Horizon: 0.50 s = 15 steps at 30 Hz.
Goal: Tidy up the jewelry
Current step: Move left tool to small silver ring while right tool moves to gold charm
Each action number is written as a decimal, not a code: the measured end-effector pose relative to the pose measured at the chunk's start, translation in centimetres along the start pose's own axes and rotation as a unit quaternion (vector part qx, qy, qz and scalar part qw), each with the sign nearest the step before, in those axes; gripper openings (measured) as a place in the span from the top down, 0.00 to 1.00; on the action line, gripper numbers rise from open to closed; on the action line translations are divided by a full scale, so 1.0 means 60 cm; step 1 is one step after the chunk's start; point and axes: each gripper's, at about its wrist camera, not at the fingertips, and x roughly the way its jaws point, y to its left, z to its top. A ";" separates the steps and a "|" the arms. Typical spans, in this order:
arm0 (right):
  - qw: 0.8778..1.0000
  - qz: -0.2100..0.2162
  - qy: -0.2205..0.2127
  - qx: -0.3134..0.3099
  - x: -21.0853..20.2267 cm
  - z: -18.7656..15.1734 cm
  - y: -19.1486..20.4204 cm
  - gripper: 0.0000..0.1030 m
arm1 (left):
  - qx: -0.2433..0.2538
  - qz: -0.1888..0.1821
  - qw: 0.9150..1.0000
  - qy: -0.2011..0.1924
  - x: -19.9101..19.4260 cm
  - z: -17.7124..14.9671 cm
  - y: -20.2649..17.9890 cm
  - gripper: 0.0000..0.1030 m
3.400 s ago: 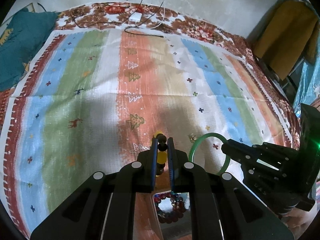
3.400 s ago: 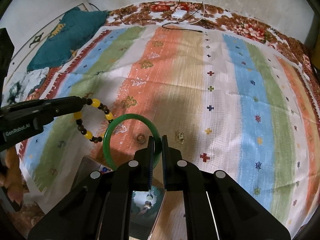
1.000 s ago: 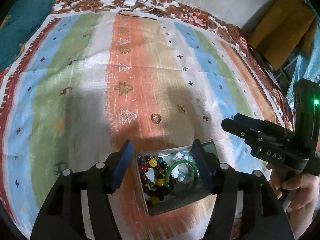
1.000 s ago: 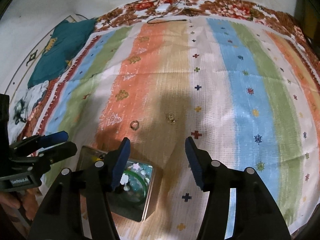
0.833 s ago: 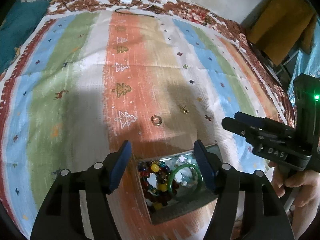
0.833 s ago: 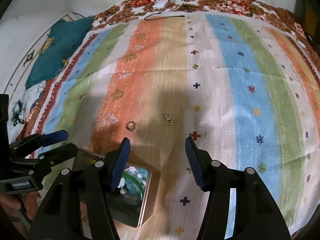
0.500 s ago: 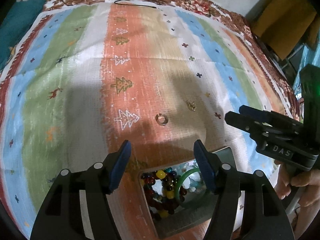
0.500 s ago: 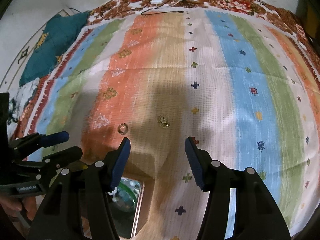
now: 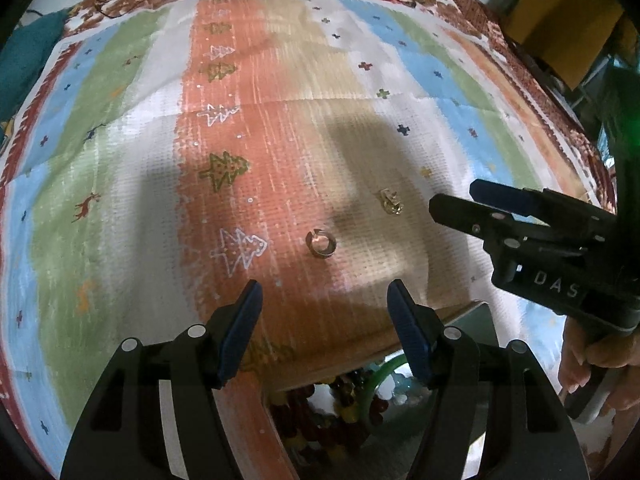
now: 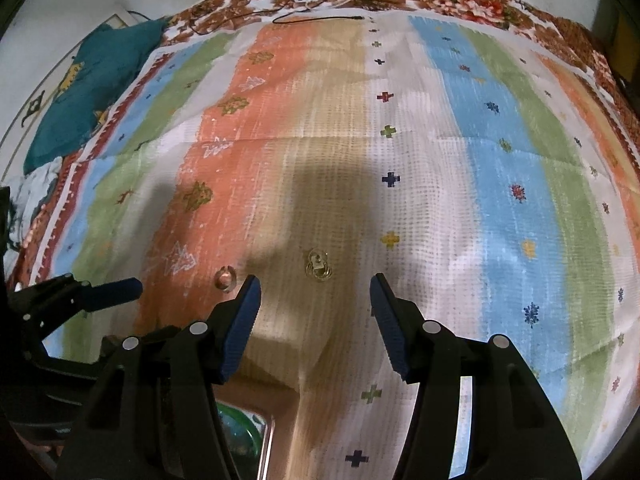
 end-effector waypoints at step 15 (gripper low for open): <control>1.000 -0.003 0.016 0.010 0.055 0.021 -0.005 0.45 | 0.018 0.007 1.000 0.023 0.043 0.025 -0.009 0.39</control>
